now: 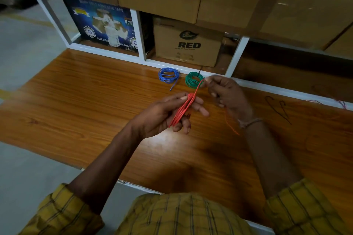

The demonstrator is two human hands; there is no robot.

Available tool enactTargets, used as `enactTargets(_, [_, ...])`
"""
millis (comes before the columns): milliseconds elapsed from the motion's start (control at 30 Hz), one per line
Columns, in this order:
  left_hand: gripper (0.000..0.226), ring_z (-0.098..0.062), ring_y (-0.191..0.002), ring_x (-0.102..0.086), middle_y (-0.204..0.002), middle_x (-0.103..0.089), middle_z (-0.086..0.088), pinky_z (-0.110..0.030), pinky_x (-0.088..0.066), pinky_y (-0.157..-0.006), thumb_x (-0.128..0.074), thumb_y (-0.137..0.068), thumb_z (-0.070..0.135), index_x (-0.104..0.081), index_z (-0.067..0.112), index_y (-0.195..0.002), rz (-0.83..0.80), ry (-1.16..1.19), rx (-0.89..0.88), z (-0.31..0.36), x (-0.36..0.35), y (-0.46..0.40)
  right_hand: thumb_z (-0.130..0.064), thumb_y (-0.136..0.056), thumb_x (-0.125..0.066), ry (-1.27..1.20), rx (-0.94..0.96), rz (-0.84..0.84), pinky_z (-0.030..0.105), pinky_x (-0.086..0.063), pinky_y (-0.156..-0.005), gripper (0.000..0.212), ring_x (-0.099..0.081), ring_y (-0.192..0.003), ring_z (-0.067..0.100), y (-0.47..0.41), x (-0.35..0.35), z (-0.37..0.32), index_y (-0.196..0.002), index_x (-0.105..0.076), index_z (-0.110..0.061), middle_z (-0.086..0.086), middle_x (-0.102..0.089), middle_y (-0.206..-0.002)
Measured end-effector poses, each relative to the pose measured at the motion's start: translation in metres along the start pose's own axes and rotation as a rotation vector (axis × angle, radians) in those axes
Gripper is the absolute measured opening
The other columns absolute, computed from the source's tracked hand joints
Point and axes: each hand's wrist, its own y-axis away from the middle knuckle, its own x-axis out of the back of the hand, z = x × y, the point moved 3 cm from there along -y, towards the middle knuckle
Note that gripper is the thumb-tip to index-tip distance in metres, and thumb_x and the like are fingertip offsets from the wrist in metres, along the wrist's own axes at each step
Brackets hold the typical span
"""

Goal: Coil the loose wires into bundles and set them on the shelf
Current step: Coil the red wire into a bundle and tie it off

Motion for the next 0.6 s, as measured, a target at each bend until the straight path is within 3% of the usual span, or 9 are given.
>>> enactTargets(100, [0.045,-0.020,-0.064,-0.072,-0.118,-0.064,-0.037,-0.018,-0.052,-0.047,-0.033,-0.113,0.021,-0.048,-0.010,-0.141,0.008,0.124,-0.026,0.008,-0.003,0.001,-0.025,-0.105,-0.058,0.012,-0.073,0.018,0.019,-0.025,-0.035,0.025,-0.033,-0.041,0.009,0.012,-0.022,0.026,-0.112,-0.069,-0.003,0.012,-0.046,-0.069])
enactTargets(167, [0.043,-0.018,-0.064,-0.073,-0.109,-0.074,-0.024,-0.018,-0.055,-0.049,-0.031,-0.113,0.022,-0.053,-0.005,-0.139,0.054,0.198,-0.049,0.014,-0.005,-0.002,-0.021,-0.108,-0.051,0.087,-0.113,-0.022,0.020,-0.026,-0.035,0.024,-0.035,-0.039,0.010,0.024,-0.039,0.040,-0.112,-0.070,-0.007,0.010,-0.048,-0.067])
enactTargets(267, [0.044,-0.023,-0.079,-0.079,-0.133,-0.069,-0.022,-0.025,-0.065,-0.065,-0.028,-0.115,0.020,-0.050,-0.006,-0.143,0.112,0.291,-0.116,0.021,-0.003,-0.011,-0.032,-0.108,-0.049,0.220,-0.165,-0.124,0.023,-0.030,-0.037,0.035,-0.040,-0.037,0.012,0.045,-0.062,0.051,-0.087,-0.069,-0.013,0.004,-0.050,-0.061])
enactTargets(333, [0.045,-0.033,-0.100,-0.079,-0.144,-0.062,-0.025,-0.036,-0.067,-0.084,-0.028,-0.116,0.021,-0.043,-0.007,-0.148,0.157,0.296,-0.143,0.023,0.003,-0.017,-0.040,-0.106,-0.052,0.271,-0.212,-0.201,0.027,-0.033,-0.040,0.036,-0.043,-0.041,0.017,0.060,-0.073,0.048,-0.084,-0.070,-0.017,0.004,-0.053,-0.060])
enactTargets(433, [0.043,-0.049,-0.124,-0.066,-0.148,-0.059,-0.026,-0.051,-0.057,-0.105,-0.030,-0.117,0.020,-0.037,-0.004,-0.152,0.230,0.168,-0.130,0.023,0.011,-0.025,-0.036,-0.105,-0.055,0.385,-0.115,-0.273,0.025,-0.040,-0.045,0.027,-0.051,-0.044,0.012,0.076,-0.076,0.028,-0.091,-0.073,-0.023,0.001,-0.060,-0.057])
enactTargets(533, [0.039,-0.046,-0.122,-0.068,-0.143,-0.063,-0.022,-0.048,-0.058,-0.103,-0.034,-0.117,0.020,-0.041,-0.002,-0.149,0.366,-0.098,-0.087,0.016,0.016,-0.030,-0.032,-0.102,-0.061,0.500,0.045,-0.295,0.034,-0.048,-0.053,0.019,-0.059,-0.052,0.012,0.082,-0.067,0.001,-0.092,-0.072,-0.020,0.001,-0.063,-0.058])
enactTargets(600, [0.037,-0.040,-0.118,-0.071,-0.141,-0.065,-0.019,-0.046,-0.059,-0.103,-0.036,-0.116,0.021,-0.042,0.000,-0.147,0.397,-0.262,-0.061,0.007,0.020,-0.031,-0.030,-0.100,-0.066,0.535,0.055,-0.333,0.036,-0.045,-0.053,0.019,-0.057,-0.051,0.014,0.080,-0.056,-0.012,-0.083,-0.071,-0.023,0.001,-0.062,-0.057])
